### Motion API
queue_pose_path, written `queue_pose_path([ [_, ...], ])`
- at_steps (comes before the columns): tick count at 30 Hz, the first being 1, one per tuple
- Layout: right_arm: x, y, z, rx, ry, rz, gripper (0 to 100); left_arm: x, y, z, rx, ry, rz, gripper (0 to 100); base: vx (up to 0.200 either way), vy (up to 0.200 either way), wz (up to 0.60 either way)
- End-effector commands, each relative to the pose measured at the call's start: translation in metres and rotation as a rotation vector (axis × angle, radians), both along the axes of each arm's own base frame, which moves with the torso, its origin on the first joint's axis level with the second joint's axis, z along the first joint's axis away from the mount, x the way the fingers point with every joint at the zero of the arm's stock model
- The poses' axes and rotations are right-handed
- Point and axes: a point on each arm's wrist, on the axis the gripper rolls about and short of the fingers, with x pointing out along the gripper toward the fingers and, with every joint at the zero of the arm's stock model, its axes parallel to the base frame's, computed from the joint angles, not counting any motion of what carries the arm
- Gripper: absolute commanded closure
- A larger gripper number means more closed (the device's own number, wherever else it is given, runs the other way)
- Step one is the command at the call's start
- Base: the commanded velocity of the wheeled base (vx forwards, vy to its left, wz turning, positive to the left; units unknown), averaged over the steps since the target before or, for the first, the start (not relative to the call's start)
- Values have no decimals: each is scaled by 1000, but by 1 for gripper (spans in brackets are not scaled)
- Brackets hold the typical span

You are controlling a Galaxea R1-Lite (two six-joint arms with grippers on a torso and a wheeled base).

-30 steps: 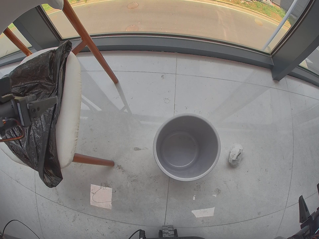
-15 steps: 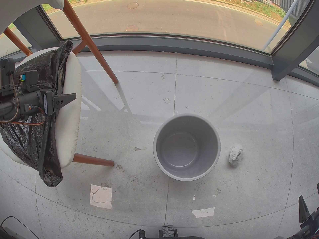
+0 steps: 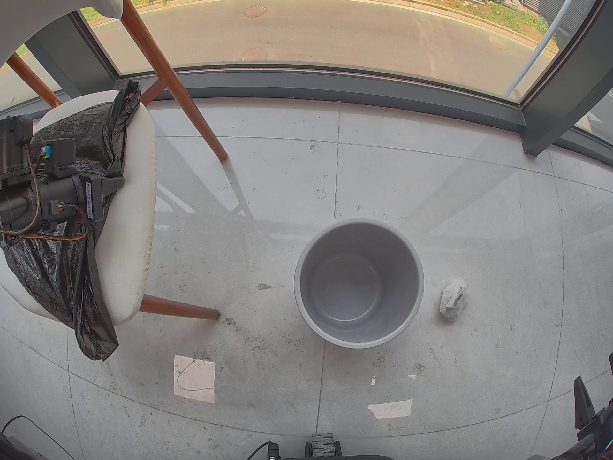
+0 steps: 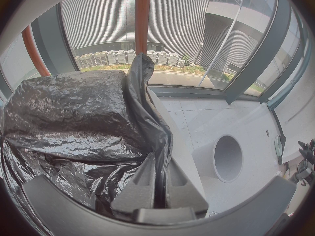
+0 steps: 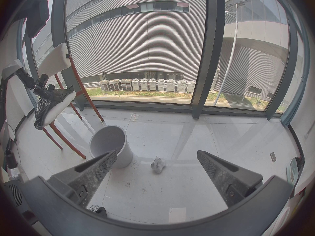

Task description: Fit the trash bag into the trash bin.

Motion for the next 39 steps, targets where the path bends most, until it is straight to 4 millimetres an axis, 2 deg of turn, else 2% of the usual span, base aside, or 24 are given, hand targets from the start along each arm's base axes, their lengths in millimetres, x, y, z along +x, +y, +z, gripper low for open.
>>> queue_pose_path([
  [1,1,0,-5,1,7,0,0,-21,10,14,-80,-37,59,100,0,0,0],
  [9,1,0,-5,-1,8,2,0,-72,25,24,-524,7,108,100,0,0,0],
  [15,1,0,-5,-1,8,3,0,-93,43,26,-727,75,26,100,0,0,0],
  [23,1,0,-5,-2,8,3,0,-123,33,42,-831,160,-258,100,0,0,0],
  [31,1,0,-5,-4,8,3,0,-157,17,63,-957,285,-431,100,0,0,0],
  [35,0,0,-5,-13,8,8,0,-161,13,72,-914,335,-578,100,0,0,0],
  [39,1,0,-5,-13,8,10,0,-149,16,75,-872,292,-611,100,0,0,0],
])
